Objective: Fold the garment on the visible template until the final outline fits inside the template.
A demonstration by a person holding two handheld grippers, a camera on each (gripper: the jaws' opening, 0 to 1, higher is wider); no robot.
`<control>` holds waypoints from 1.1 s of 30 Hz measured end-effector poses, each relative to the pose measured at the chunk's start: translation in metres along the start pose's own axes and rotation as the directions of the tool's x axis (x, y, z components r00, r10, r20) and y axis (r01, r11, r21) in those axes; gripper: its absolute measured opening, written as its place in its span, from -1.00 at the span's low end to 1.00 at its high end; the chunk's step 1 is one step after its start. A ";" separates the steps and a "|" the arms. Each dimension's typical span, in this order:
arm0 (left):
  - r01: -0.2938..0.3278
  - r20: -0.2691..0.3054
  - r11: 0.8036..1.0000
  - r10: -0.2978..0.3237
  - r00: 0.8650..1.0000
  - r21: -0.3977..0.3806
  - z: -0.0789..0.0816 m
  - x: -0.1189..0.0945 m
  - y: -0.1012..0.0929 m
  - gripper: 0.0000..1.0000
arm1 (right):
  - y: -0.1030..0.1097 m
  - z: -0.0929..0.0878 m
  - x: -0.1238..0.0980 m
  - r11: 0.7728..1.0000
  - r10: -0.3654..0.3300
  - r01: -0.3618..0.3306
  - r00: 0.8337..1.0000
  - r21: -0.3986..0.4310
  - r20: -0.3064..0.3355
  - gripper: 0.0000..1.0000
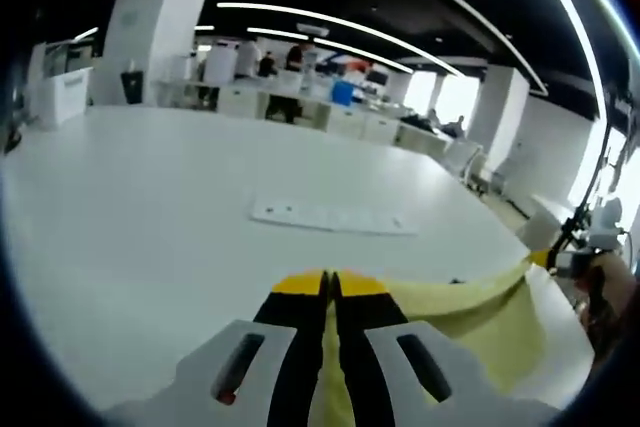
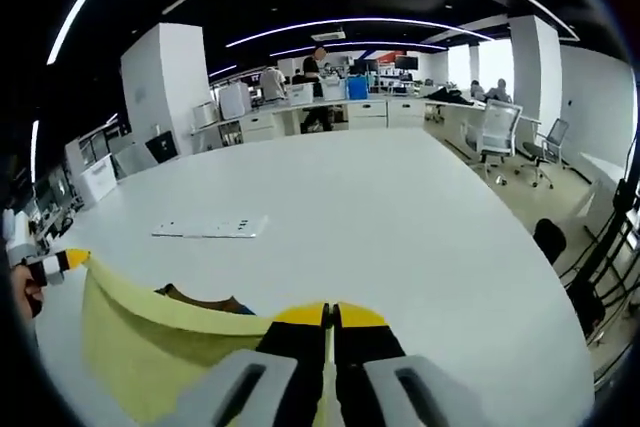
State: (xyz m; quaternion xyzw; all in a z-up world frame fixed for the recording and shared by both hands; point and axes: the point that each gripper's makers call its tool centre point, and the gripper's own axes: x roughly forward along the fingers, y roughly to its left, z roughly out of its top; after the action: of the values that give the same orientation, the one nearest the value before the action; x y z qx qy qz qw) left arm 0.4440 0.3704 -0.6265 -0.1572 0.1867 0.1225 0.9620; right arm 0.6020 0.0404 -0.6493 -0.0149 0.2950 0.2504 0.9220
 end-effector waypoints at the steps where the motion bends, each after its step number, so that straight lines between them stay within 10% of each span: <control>1: -0.004 0.001 1.000 0.004 1.000 0.002 -0.001 0.003 0.001 -1.00 | 0.000 -0.001 0.003 1.000 0.001 -0.001 1.000 0.000 -0.001 -1.00; 12: -0.028 -0.091 0.998 0.023 0.996 -0.047 -0.041 0.032 0.017 -1.00 | 0.001 -0.027 0.027 1.000 0.002 -0.002 0.998 -0.007 -0.060 -1.00; 33: 0.000 -0.144 0.997 0.012 0.989 0.083 -0.063 0.044 0.016 -0.81 | -0.002 -0.043 0.039 0.999 0.028 -0.032 0.993 -0.034 -0.118 -1.00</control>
State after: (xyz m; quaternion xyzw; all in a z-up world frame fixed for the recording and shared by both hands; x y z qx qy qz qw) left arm 0.4586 0.3715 -0.7033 -0.1252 0.2613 0.1059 0.9512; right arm 0.6069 0.0485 -0.7066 -0.0417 0.3445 0.2681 0.8987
